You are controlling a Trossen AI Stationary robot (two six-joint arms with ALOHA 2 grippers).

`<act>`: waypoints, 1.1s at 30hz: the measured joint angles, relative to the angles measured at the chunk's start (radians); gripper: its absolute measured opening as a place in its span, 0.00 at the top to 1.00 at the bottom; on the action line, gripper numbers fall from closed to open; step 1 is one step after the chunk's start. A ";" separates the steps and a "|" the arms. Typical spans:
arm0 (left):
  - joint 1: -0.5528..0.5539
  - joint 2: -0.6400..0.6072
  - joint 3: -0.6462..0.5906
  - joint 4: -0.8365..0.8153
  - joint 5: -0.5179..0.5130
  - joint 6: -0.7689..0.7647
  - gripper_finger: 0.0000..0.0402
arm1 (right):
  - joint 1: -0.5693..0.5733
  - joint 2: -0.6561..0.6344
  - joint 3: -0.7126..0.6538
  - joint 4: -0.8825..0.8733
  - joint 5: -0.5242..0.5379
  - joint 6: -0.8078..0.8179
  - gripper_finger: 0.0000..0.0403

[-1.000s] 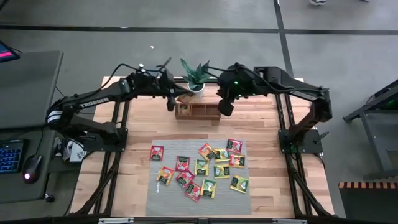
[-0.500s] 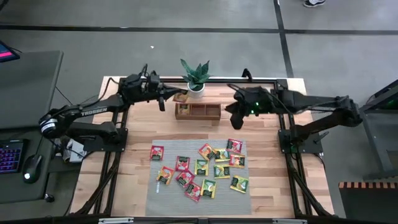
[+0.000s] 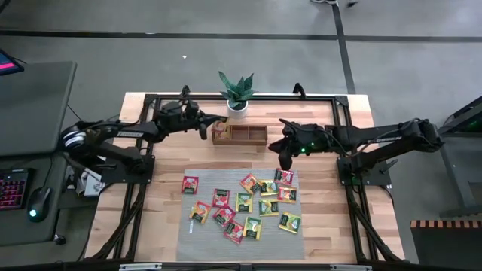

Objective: Pick & Place Tea
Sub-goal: Put the orange tea bag into the left section of the wooden organizer

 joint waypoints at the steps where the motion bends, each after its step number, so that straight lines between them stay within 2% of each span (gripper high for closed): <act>1: 0.000 0.026 0.001 0.037 -0.002 -0.001 1.00 | 0.002 0.000 0.000 0.004 0.008 0.000 0.88; 7: 0.000 0.171 0.002 0.128 -0.007 -0.049 1.00 | 0.002 0.000 0.000 0.039 0.020 -0.001 0.89; 12: 0.000 0.235 0.003 0.196 -0.026 -0.074 1.00 | 0.002 0.000 0.000 0.041 0.012 0.006 0.89; 21: 0.000 0.246 0.012 0.163 -0.083 -0.058 1.00 | 0.002 0.000 0.000 0.042 0.006 0.007 0.89; 33: 0.000 0.246 0.012 0.109 -0.083 -0.052 1.00 | 0.002 0.000 0.000 0.042 0.000 -0.003 0.89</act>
